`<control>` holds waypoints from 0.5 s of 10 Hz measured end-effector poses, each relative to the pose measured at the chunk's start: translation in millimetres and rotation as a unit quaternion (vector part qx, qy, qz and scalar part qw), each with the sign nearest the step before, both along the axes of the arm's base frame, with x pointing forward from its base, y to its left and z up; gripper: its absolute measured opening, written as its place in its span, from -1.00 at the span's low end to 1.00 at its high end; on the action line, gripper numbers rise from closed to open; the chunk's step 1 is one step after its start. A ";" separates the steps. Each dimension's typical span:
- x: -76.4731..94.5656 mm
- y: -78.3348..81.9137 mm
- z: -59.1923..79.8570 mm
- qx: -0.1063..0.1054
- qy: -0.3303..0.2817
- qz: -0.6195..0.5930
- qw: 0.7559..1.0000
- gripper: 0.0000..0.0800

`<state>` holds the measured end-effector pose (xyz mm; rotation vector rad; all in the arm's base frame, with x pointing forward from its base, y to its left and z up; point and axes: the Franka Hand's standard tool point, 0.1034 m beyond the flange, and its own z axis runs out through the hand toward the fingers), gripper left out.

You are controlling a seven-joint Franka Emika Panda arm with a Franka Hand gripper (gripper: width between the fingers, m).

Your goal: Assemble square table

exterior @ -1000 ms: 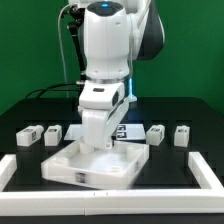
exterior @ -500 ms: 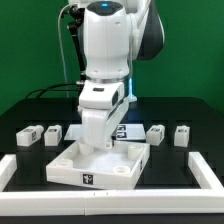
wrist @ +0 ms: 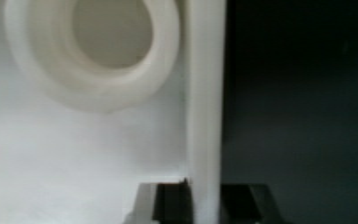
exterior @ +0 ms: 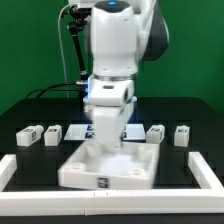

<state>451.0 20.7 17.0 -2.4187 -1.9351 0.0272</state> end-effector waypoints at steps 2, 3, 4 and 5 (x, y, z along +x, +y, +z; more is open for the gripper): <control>20.3 20.7 -0.3 0.008 -0.010 0.020 1.000 -0.84; 31.3 28.4 -1.1 0.011 -0.014 0.023 1.000 -0.84; 36.1 33.4 -1.0 0.013 -0.010 0.027 1.000 -0.84; 35.6 38.6 -0.5 0.013 -0.003 0.025 1.000 -0.84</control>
Offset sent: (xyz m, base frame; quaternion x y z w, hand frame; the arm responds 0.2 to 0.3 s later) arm 0.0348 0.0348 -0.0021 0.0125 0.0351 -0.0083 0.9993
